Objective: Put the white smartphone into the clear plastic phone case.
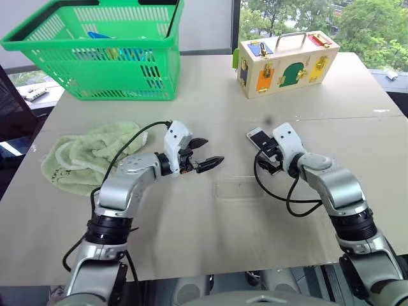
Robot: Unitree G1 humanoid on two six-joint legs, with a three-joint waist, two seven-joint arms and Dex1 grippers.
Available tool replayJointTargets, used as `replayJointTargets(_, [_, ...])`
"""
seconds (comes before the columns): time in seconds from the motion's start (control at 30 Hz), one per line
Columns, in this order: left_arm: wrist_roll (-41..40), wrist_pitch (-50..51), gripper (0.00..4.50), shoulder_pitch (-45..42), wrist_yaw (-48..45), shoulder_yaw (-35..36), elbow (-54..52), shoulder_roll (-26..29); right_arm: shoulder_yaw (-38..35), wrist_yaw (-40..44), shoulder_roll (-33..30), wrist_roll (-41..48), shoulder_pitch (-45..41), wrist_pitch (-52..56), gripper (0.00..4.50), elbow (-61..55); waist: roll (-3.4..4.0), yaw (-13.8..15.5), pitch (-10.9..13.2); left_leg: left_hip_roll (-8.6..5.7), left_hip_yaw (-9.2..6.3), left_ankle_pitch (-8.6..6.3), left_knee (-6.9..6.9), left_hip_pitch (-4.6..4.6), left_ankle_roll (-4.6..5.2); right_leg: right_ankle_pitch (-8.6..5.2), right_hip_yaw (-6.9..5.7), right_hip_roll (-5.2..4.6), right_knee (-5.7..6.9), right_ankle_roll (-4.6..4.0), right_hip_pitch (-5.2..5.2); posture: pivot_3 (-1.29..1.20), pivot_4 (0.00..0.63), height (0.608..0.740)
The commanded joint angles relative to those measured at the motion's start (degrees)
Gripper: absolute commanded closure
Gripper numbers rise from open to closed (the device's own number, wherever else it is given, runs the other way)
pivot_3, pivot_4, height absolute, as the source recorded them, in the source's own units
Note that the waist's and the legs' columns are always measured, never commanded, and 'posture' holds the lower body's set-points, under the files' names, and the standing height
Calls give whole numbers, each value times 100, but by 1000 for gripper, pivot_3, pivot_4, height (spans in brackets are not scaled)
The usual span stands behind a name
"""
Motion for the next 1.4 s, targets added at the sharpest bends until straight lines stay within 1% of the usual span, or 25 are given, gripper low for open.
replayJointTargets(0.03, [-396,-60,48,139,-539,252,-428,327,-134,97,-148,-25,-180,-448,0,479,0,-34,0,0,2,0,0,0,0,-3,1,0,0,-4,0,0,150,740])
replayJointTargets(0.13, [-535,-299,48,383,-952,343,-761,652,-95,261,-313,-66,-310,-795,0,1001,0,-47,0,-1,5,0,0,1,0,-5,4,-1,-2,-7,0,0,150,740])
replayJointTargets(0.23, [-652,-401,48,606,-1132,441,-1021,863,-76,466,-437,-49,-417,-1053,0,1398,0,-41,0,-1,9,0,0,3,0,-6,9,-2,-2,-8,1,0,150,740])
replayJointTargets(0.43, [-989,-239,48,920,-901,730,-1510,912,67,1459,-593,303,-535,-1291,0,2170,-3,-36,-2,-1,7,1,2,8,2,-2,11,-2,-1,-11,6,0,150,740])
replayJointTargets(0.47, [-1025,-215,0,986,-877,761,-1582,932,121,1633,-639,329,-519,-1339,532,2237,-4,-35,-3,-1,7,1,2,9,2,-2,12,-1,-1,-11,6,0,150,740])
replayJointTargets(0.53, [-1071,-168,0,1098,-865,752,-1687,989,189,1814,-740,293,-471,-1474,1252,2305,-6,-34,-5,0,6,1,2,10,1,-3,10,0,-2,-11,9,0,150,740])
replayJointTargets(0.57, [-1058,-171,0,1153,-864,710,-1729,1012,194,1871,-797,270,-430,-1546,1544,2310,-7,-31,-5,0,4,0,2,9,1,-3,8,1,-2,-11,9,0,150,740])
replayJointTargets(0.63, [-965,-225,0,1235,-880,577,-1788,1045,165,1962,-908,249,-342,-1682,1583,2269,-7,-23,-5,0,2,0,-3,9,0,-4,6,1,-4,-11,9,0,150,740])
replayJointTargets(0.7, [-736,-366,0,1256,-884,262,-1806,1012,15,2101,-1130,302,-146,-1875,1584,2041,-8,20,-6,0,0,0,-6,7,0,-4,5,1,-7,-11,9,0,150,740])
replayJointTargets(0.8, [-487,-423,0,1060,-919,-268,-1624,895,-393,2383,-1497,585,282,-2080,1625,1419,-10,146,-7,-3,2,-1,-8,5,1,-5,5,-2,-16,-9,11,0,150,740])
replayJointTargets(0.83, [-389,-443,0,950,-901,-434,-1504,824,-541,2522,-1618,713,469,-2196,1800,1130,-10,161,-7,-3,-2,-1,-8,3,1,-5,1,-2,-23,-9,14,0,150,740])
replayJointTargets(0.87, [-243,-469,0,815,-848,-614,-1324,726,-742,2659,-1734,908,683,-2220,2271,774,-5,228,-6,-3,-3,-1,-8,2,1,-5,-2,-2,-27,-8,17,0,150,740])
replayJointTargets(0.93, [160,-746,0,572,-903,-1026,-921,597,-1169,2881,-1968,1352,1141,-2079,3166,0,-4,247,-4,-4,-4,-1,-7,0,2,-5,-5,-3,-37,-7,20,0,150,740])
replayJointTargets(1.0, [304,-919,0,406,-1083,-1279,-646,490,-1538,3056,-2196,1773,1580,-1880,4270,-750,-1,214,-2,-4,3,-1,-7,-1,2,-3,1,0,-38,-5,18,0,150,740])
replayJointTargets(1.03, [374,-1023,0,334,-1178,-1390,-515,451,-1722,3089,-2295,1956,1778,-1744,4445,-1097,1,183,-1,-3,4,-1,-7,0,2,-3,3,1,-37,-4,17,0,150,740])
replayJointTargets(1.07, [457,-1133,410,283,-1280,-1494,-423,433,-1879,3088,-2377,2101,1949,-1626,4500,-1385,-1,142,0,0,5,-1,-8,-2,2,-3,5,2,-37,-4,14,0,150,740])
replayJointTargets(1.1, [492,-1135,606,238,-1352,-1606,-419,406,-2078,3070,-2447,2284,2144,-1493,4500,-1756,-2,122,1,3,5,-1,-11,0,2,-3,4,5,-36,-4,14,0,150,740])
replayJointTargets(1.13, [528,-1122,606,204,-1419,-1711,-428,398,-2226,2992,-2447,2428,2266,-1394,4500,-2029,-1,113,2,5,6,-2,-11,1,2,-3,5,6,-36,-4,14,0,150,740])
replayJointTargets(1.17, [611,-1194,1092,183,-1505,-1834,-404,403,-2270,2843,-2458,2394,2347,-1386,4500,-2244,-3,113,1,8,2,-1,-12,-1,2,-3,1,8,-34,-5,12,0,150,740])
replayJointTargets(1.2, [692,-1302,1464,180,-1567,-1920,-364,398,-2230,2672,-2458,2286,2375,-1424,4500,-2362,-3,98,1,9,-1,-1,-18,5,1,-4,0,10,-33,-5,14,0,150,740])
replayJointTargets(1.27, [755,-1394,2076,169,-1557,-1983,-252,295,-2033,2429,-2431,2178,2248,-1330,4500,-2295,-3,85,1,14,5,-2,-20,6,1,-3,6,15,-32,-6,10,0,150,740])
replayJointTargets(1.33, [773,-1408,2076,145,-1526,-1989,-180,206,-1813,2223,-2390,2087,2016,-1233,4500,-2075,-3,88,1,14,6,-1,-18,8,1,-2,7,15,-30,-7,9,0,150,740])
replayJointTargets(1.37, [802,-1440,2114,136,-1547,-1993,-162,195,-1687,2238,-2422,2062,1933,-1247,3904,-2012,-3,93,1,14,6,-1,-16,6,1,-2,7,15,-30,-8,8,0,150,740])
replayJointTargets(1.4, [822,-1452,2114,143,-1565,-1990,-170,194,-1472,2239,-2403,1985,1728,-1291,3552,-1841,-3,95,1,13,6,-1,-14,6,1,-1,8,14,-29,-9,8,0,150,740])
